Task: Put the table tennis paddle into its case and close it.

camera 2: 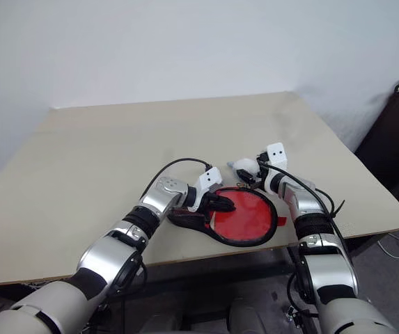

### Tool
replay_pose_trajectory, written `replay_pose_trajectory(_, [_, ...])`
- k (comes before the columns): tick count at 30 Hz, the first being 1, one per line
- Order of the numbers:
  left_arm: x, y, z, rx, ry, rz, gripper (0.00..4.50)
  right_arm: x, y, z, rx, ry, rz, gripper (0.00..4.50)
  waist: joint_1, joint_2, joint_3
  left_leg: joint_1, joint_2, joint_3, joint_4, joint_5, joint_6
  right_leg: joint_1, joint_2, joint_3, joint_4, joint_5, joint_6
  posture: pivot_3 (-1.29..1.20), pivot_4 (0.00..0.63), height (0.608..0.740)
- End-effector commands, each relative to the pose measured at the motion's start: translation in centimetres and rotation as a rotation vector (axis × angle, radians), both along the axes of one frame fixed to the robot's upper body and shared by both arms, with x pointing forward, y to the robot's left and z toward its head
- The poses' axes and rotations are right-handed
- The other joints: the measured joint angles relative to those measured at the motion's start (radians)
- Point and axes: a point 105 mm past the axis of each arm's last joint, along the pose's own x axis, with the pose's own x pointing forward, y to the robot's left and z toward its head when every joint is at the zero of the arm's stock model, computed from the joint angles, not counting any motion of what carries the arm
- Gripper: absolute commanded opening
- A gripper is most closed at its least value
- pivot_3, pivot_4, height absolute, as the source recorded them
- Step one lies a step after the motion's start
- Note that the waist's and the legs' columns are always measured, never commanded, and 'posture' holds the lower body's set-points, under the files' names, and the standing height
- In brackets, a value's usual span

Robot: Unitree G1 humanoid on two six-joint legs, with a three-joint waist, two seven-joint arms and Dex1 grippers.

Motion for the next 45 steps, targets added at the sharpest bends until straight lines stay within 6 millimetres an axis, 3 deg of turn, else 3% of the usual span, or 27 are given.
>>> replay_pose_trajectory(1, [-0.4,0.3,-1.1,0.056,0.023,-0.009,0.68,0.9,0.2,1.6,-0.018,-0.049,-0.008,4.5,0.0,0.0,0.0,0.0,0.0,0.0,0.0,0.0,0.0,0.0,0.0,0.0,0.0,0.0,0.0,0.0,0.0,0.74])
replay_pose_trajectory(4, [-0.4,0.3,-1.1,0.058,0.021,-0.011,0.68,1.0,0.1,1.3,-0.018,-0.033,-0.016,4.5,-0.001,0.0,0.0,0.0,0.0,0.0,0.0,0.0,0.0,0.0,0.0,0.0,0.0,0.0,0.0,0.0,0.0,0.74])
replay_pose_trajectory(17, [-0.5,-0.1,-1.2,0.064,0.018,-0.015,0.66,0.6,-0.3,1.0,-0.002,-0.028,-0.029,1.09,-0.001,0.0,0.0,0.0,0.0,0.0,0.0,0.0,0.0,0.0,0.0,0.0,0.0,0.0,0.001,0.0,0.0,0.74])
replay_pose_trajectory(23, [-0.6,-0.3,-1.2,0.058,0.019,-0.013,0.66,0.3,-0.4,0.9,0.0,-0.03,-0.032,0.17,0.0,0.0,0.0,0.0,0.0,0.0,0.001,0.0,0.0,0.0,0.0,0.0,0.0,0.0,0.001,0.0,0.0,0.74])
replay_pose_trajectory(32, [-0.6,-0.2,-1.3,0.065,0.019,-0.018,0.66,0.2,-1.4,1.0,-0.032,-0.052,-0.077,0.14,0.0,0.0,0.0,0.0,0.0,0.0,0.0,0.0,0.0,0.0,0.0,0.0,0.0,0.0,0.001,0.0,0.0,0.74])
replay_pose_trajectory(38, [-0.6,-0.2,-1.5,0.076,0.015,-0.013,0.66,-0.3,-3.4,1.5,-0.105,-0.082,-0.109,0.14,0.001,0.0,0.0,0.0,0.0,0.0,0.0,0.0,0.0,0.0,0.0,0.0,0.0,0.0,0.001,0.0,0.0,0.74])
replay_pose_trajectory(45, [-0.5,-0.4,-1.6,0.079,0.013,-0.003,0.66,-1.0,-4.4,1.6,-0.154,-0.091,-0.096,0.14,0.0,0.0,0.0,0.0,0.0,0.0,0.001,0.0,0.0,0.001,0.0,0.0,0.0,0.0,0.001,0.0,0.0,0.74])
